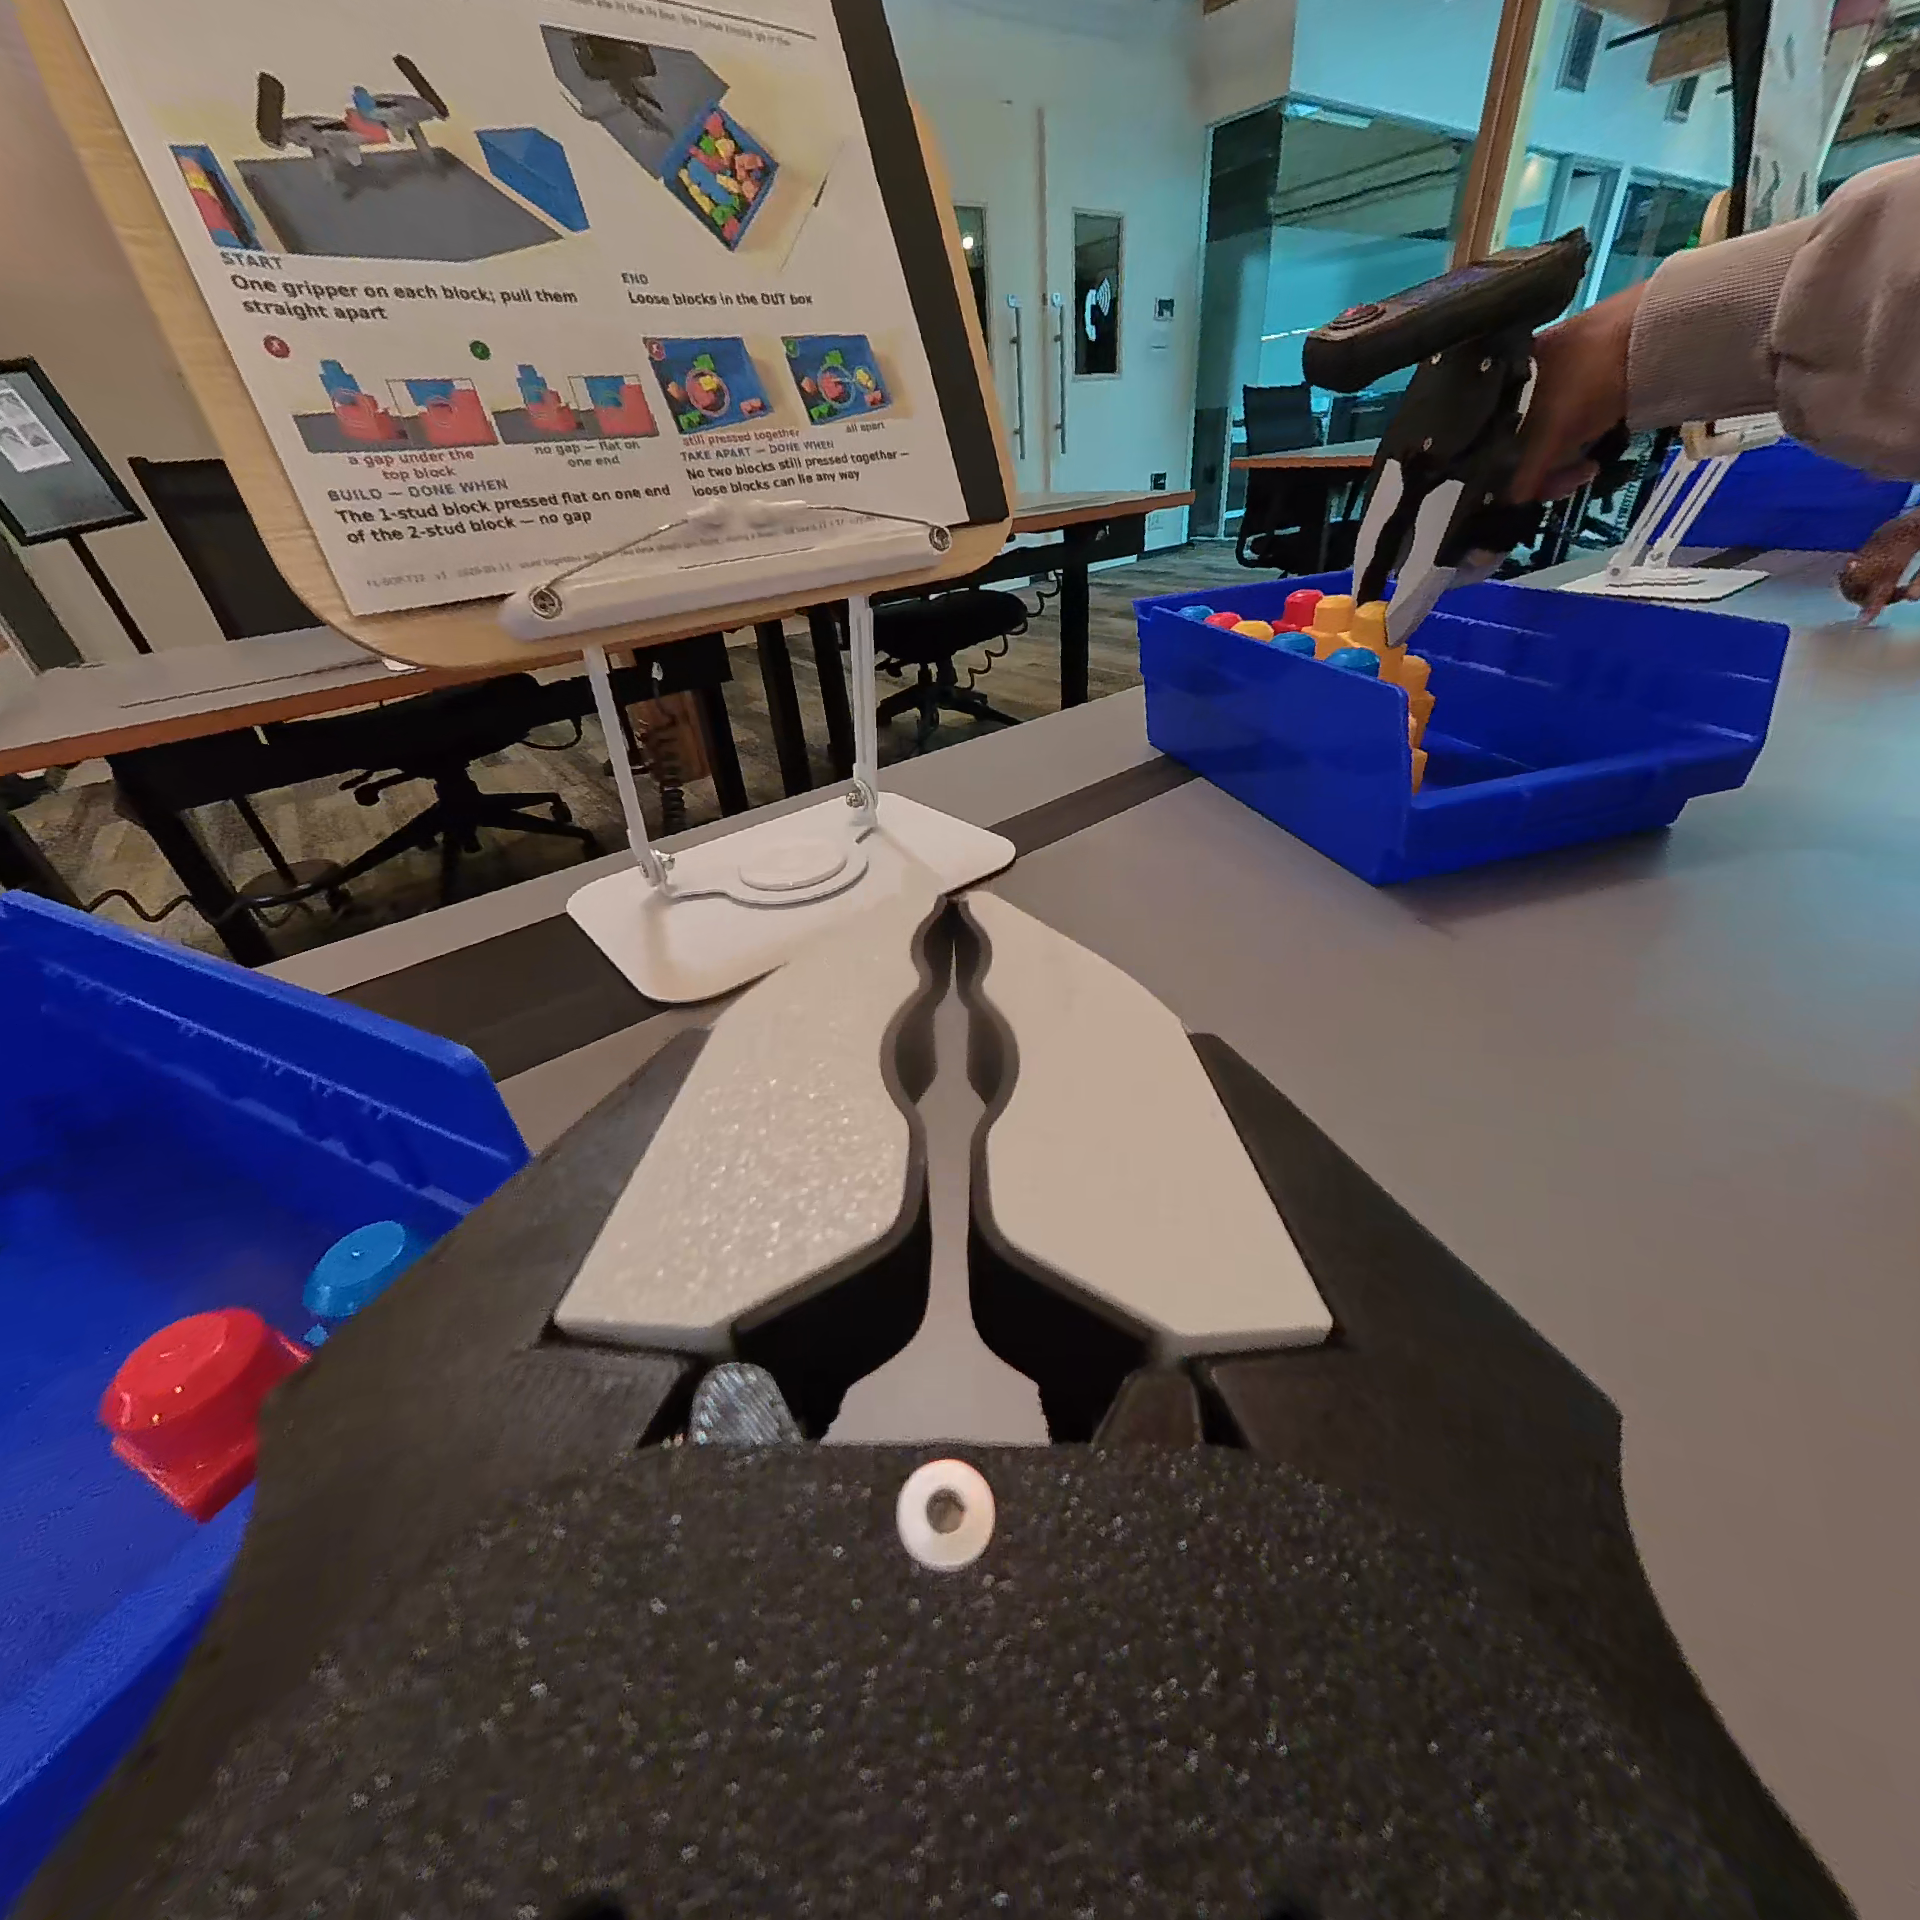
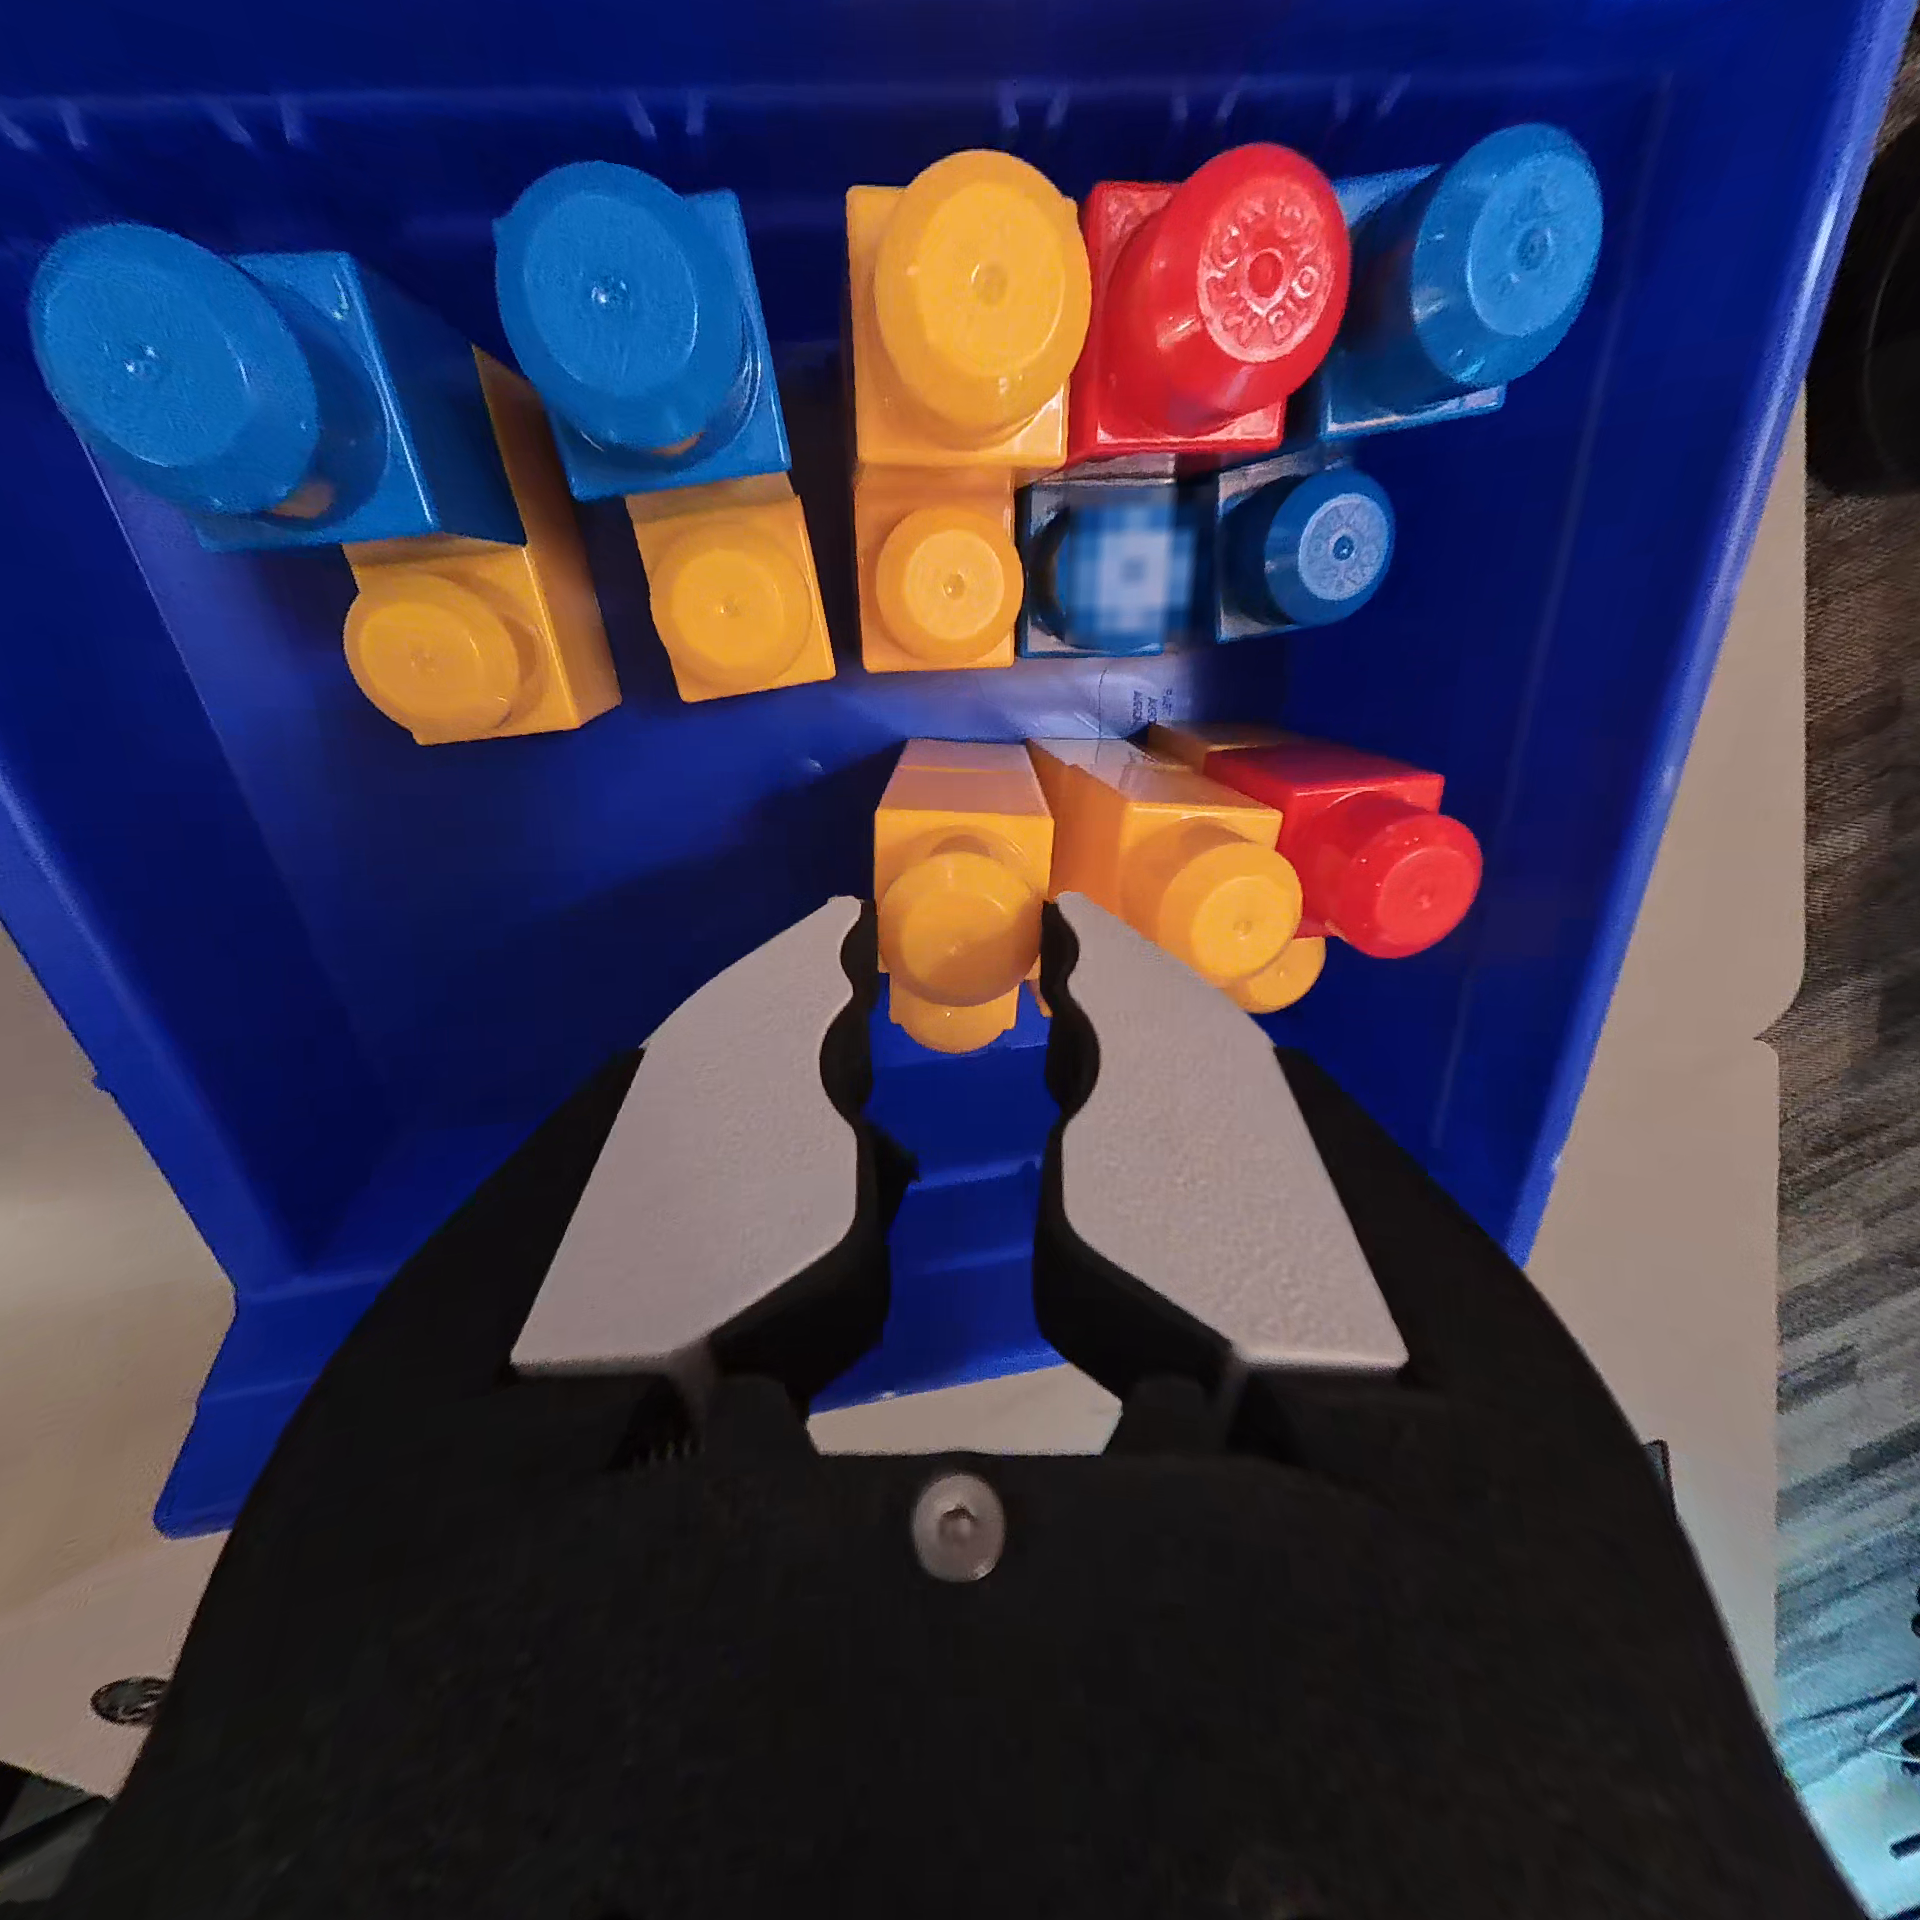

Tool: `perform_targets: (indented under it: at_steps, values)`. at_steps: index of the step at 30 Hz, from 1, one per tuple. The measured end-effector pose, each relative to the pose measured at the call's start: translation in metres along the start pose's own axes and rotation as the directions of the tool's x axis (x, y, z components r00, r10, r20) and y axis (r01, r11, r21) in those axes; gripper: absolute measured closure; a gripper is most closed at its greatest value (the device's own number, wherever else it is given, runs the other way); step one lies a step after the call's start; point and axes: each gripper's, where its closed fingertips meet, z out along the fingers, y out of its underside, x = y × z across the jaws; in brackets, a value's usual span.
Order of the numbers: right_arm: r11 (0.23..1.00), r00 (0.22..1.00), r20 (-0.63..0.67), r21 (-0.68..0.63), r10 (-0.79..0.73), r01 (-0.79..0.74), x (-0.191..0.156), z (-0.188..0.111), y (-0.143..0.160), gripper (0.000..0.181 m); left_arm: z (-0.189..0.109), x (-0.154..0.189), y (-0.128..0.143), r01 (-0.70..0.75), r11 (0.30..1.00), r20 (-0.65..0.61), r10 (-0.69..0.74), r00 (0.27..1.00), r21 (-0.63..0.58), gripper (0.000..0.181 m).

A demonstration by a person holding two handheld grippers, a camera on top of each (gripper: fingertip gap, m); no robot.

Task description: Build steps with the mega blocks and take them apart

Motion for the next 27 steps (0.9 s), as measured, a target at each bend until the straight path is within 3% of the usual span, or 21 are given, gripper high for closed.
perform_targets:
  at_steps: [1, 6, 10, 12, 16, 20, 22, 27]
  values:
    - [1.0, 1.0, -0.004, 0.001, 0.001, -0.001, 0.0, -0.001, 0.0, 0.15, 0.0, 0.0, 0.0, 0.001, 1.0, 0.0, -0.001, 1.0, -0.003, 0.181]
    - [0.995, 0.999, -0.031, 0.097, 0.038, -0.035, -0.004, -0.026, -0.011, 0.141, 0.0, -0.001, 0.0, 0.018, 1.0, -0.002, -0.018, 1.0, -0.005, 0.181]
    - [0.925, 0.994, -0.108, 0.38, 0.031, 0.012, -0.029, -0.074, -0.054, 0.138, -0.002, -0.007, -0.003, 0.022, 1.0, 0.017, -0.022, 1.0, 0.003, 0.18]
    - [0.827, 0.991, -0.125, 0.561, 0.052, 0.027, -0.061, -0.103, -0.083, 0.139, -0.006, -0.016, -0.006, 0.016, 1.0, 0.054, -0.017, 0.998, 0.008, 0.18]
    - [0.55, 0.998, -0.02, 0.835, 0.054, -0.013, -0.168, -0.143, -0.128, 0.145, -0.018, -0.057, -0.011, 0.03, 0.999, 0.202, -0.027, 0.979, -0.013, 0.18]
    - [0.366, 0.987, 0.148, 0.917, 0.058, -0.159, -0.261, -0.128, -0.144, 0.151, -0.031, -0.113, -0.01, 0.065, 0.991, 0.35, -0.021, 0.936, -0.116, 0.171]
    - [0.346, 0.978, 0.202, 0.915, 0.053, -0.208, -0.293, -0.105, -0.146, 0.151, -0.027, -0.133, 0.0, 0.134, 0.965, 0.347, -0.049, 0.937, -0.227, 0.158]
    - [0.292, 0.948, 0.312, 0.903, 0.055, -0.314, -0.321, -0.073, -0.147, 0.153, -0.016, -0.192, 0.023, 0.196, 0.883, 0.406, -0.007, 0.914, -0.427, 0.149]
